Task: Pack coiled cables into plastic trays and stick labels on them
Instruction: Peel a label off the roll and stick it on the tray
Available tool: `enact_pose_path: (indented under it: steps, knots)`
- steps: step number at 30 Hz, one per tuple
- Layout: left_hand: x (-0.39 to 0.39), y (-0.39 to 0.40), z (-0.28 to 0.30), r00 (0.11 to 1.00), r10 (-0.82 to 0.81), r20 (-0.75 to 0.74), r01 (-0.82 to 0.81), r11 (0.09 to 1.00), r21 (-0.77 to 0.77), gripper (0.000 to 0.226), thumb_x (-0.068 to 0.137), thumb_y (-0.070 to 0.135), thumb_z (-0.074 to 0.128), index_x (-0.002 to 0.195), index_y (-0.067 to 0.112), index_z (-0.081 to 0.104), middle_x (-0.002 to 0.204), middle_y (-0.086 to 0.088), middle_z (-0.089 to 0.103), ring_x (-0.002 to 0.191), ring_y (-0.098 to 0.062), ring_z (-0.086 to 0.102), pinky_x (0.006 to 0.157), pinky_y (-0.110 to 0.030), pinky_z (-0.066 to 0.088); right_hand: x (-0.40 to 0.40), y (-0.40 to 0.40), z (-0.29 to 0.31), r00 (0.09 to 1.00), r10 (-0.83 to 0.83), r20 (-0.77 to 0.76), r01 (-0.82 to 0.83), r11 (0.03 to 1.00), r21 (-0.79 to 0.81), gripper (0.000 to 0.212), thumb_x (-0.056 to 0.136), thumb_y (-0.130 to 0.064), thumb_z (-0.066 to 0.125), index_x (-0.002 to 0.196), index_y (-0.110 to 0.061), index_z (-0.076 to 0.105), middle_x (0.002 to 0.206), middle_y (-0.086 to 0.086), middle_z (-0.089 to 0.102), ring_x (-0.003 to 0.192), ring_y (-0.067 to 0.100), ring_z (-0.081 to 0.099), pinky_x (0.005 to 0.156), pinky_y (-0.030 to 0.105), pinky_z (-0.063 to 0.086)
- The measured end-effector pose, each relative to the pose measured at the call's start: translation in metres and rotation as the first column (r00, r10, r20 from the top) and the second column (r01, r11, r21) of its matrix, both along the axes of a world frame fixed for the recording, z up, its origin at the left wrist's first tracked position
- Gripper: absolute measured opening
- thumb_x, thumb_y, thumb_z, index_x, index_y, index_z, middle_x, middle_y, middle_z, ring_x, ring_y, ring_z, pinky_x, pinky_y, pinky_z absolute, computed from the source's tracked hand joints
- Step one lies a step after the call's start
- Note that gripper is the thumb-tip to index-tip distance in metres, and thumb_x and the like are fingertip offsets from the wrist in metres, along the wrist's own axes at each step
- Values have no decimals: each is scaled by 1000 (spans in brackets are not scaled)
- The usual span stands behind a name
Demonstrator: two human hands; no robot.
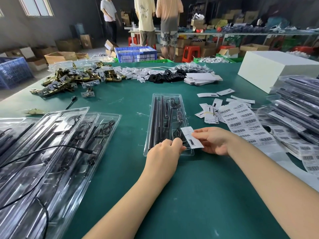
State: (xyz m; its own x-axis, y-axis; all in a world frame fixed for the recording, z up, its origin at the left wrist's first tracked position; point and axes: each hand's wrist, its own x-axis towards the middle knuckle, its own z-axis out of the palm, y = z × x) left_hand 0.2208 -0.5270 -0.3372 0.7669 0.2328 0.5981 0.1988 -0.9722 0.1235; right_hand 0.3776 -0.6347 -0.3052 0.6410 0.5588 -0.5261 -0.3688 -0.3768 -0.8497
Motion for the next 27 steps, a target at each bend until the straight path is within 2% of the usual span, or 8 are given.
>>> enact_pose_path:
  steps: [7, 11, 15, 17, 19, 24, 27]
  knots:
    - [1, 0, 0, 1000, 24, -1, -24, 999, 22, 32, 76, 25, 80, 63, 12, 54, 50, 0, 49, 33, -22, 46, 40, -17, 18, 4, 1, 0, 999, 33, -24, -34, 999, -27, 7, 94, -10, 60, 96, -16, 60, 66, 1, 70, 50, 8, 64, 48, 18, 52]
    - [0, 0, 0, 1000, 29, 4, -29, 999, 20, 31, 78, 26, 79, 64, 13, 54, 50, 0, 50, 34, -22, 46, 38, -17, 19, 9, -10, 4, 987, 155, -31, -157, 985, -73, 7, 95, -11, 58, 97, -16, 62, 69, -2, 66, 53, 5, 60, 48, 16, 49]
    - [1, 0, 0, 1000, 25, 6, -25, 999, 20, 31, 79, 26, 78, 64, 12, 54, 51, 0, 50, 34, -23, 47, 38, -18, 20, 14, -20, 6, 978, 207, -18, -208, 973, -102, 6, 93, -11, 60, 95, -15, 64, 71, -1, 66, 55, 6, 59, 47, 17, 48]
    - [1, 0, 0, 999, 32, 6, -32, 999, 28, 31, 78, 27, 78, 64, 13, 55, 50, 0, 50, 34, -23, 47, 38, -18, 20, 14, -23, 8, 970, 239, -47, -243, 965, -101, 9, 92, -9, 62, 100, -12, 63, 71, 1, 66, 51, 7, 60, 41, 17, 46]
    - [1, 0, 0, 999, 36, 8, -36, 999, 31, 31, 78, 27, 78, 64, 13, 55, 50, 0, 50, 34, -22, 47, 39, -18, 19, 15, -22, 8, 959, 279, -51, -283, 951, -124, 17, 90, -9, 65, 106, -11, 63, 76, 3, 68, 54, 8, 63, 42, 18, 48]
    - [0, 0, 0, 999, 33, 12, -33, 999, 27, 30, 77, 27, 79, 64, 12, 56, 50, 0, 49, 33, -21, 45, 38, -17, 19, 8, -11, 6, 935, 352, 48, -341, 928, -151, 19, 89, -13, 67, 109, -13, 67, 88, 4, 69, 70, 12, 61, 56, 21, 52]
    - [1, 1, 2, 999, 30, 18, -30, 999, 38, 30, 76, 25, 80, 64, 12, 56, 49, 0, 48, 32, -21, 44, 39, -16, 18, 5, -5, 3, 957, 262, 123, -244, 959, -145, 22, 89, -13, 68, 111, -12, 67, 84, 3, 70, 64, 9, 63, 50, 20, 49]
